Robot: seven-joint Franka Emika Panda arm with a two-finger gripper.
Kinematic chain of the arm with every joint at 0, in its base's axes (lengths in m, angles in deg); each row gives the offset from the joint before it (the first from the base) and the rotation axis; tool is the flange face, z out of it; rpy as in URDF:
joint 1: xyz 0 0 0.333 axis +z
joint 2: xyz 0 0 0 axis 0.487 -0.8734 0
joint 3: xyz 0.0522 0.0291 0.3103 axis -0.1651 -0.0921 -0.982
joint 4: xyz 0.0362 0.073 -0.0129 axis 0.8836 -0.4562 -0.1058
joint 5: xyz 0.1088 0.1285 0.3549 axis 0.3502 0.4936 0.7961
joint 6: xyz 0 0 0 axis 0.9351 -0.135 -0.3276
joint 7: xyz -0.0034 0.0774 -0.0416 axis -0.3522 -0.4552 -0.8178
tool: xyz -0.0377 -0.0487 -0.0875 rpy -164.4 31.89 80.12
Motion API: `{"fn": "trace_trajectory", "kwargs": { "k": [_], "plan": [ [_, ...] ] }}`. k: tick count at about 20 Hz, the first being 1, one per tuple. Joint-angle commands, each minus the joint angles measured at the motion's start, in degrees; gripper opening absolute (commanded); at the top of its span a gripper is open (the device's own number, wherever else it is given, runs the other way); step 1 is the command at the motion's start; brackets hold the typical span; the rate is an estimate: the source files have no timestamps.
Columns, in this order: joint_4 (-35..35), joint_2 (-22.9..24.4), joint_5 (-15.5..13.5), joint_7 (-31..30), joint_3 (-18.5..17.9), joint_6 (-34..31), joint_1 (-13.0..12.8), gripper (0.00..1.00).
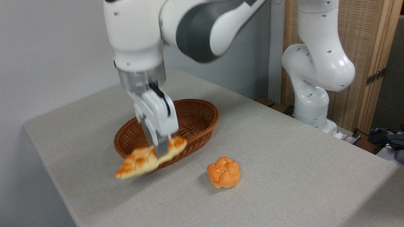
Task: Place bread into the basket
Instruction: 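Lift the braided loaf and carry it over the wicker basket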
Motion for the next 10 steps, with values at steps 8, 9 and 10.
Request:
{"fn": "trace_trajectory", "kwargs": {
  "k": [8, 9, 10],
  "plan": [
    [-7.7, 5.3, 1.1, -10.3, 6.0, -5.9, -7.4, 0.37],
    [-8.6, 5.1, 1.7, -10.3, 6.0, -4.8, -7.4, 0.41],
    [-9.8, 5.0, 2.1, -10.3, 6.0, -3.4, -7.4, 0.53]
  ]
}}
